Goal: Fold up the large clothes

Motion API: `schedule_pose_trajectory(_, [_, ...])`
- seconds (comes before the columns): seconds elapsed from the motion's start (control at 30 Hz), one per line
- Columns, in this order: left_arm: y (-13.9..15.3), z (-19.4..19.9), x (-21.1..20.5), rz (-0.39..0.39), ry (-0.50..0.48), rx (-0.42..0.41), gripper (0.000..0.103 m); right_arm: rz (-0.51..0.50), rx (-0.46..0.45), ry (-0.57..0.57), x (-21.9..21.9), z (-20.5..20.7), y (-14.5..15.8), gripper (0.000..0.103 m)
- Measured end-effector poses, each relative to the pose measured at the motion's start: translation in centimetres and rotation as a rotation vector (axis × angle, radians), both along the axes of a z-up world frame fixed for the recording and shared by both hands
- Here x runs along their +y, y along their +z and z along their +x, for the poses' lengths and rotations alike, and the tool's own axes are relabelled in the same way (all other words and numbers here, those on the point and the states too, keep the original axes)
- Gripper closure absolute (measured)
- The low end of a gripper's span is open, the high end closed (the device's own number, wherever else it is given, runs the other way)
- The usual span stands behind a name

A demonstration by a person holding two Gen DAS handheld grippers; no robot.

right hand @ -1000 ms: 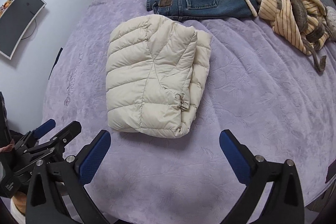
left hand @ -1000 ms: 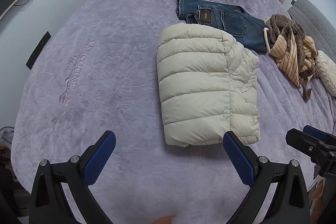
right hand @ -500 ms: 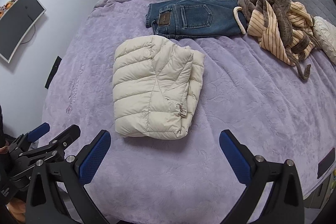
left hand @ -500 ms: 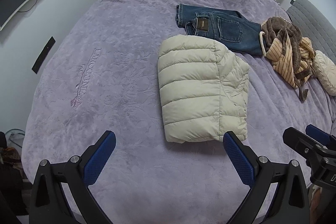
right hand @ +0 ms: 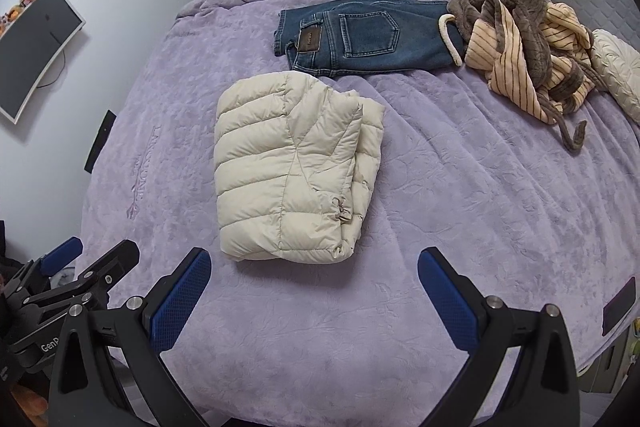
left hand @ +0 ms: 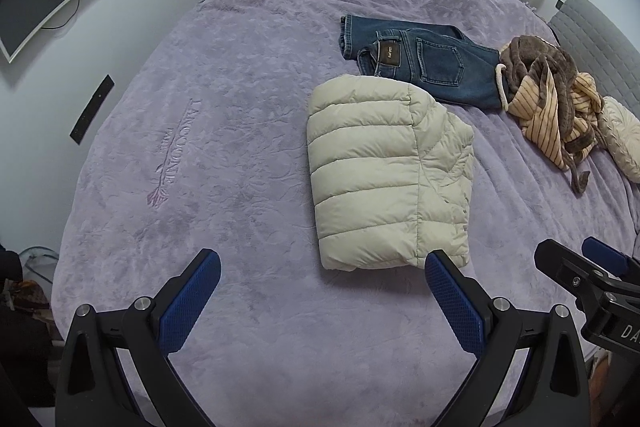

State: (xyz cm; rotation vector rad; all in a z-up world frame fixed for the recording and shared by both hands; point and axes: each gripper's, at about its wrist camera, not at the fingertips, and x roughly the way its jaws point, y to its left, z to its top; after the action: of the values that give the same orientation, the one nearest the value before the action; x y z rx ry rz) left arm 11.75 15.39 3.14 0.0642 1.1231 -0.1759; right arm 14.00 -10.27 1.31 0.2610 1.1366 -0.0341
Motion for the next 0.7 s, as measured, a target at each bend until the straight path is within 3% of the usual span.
schedule_pose_trajectory(0.7, [-0.27,0.01,0.30,0.014,0.005,0.002,0.001,-0.002,0.004,-0.006,0.04,-0.20,-0.08,0.000])
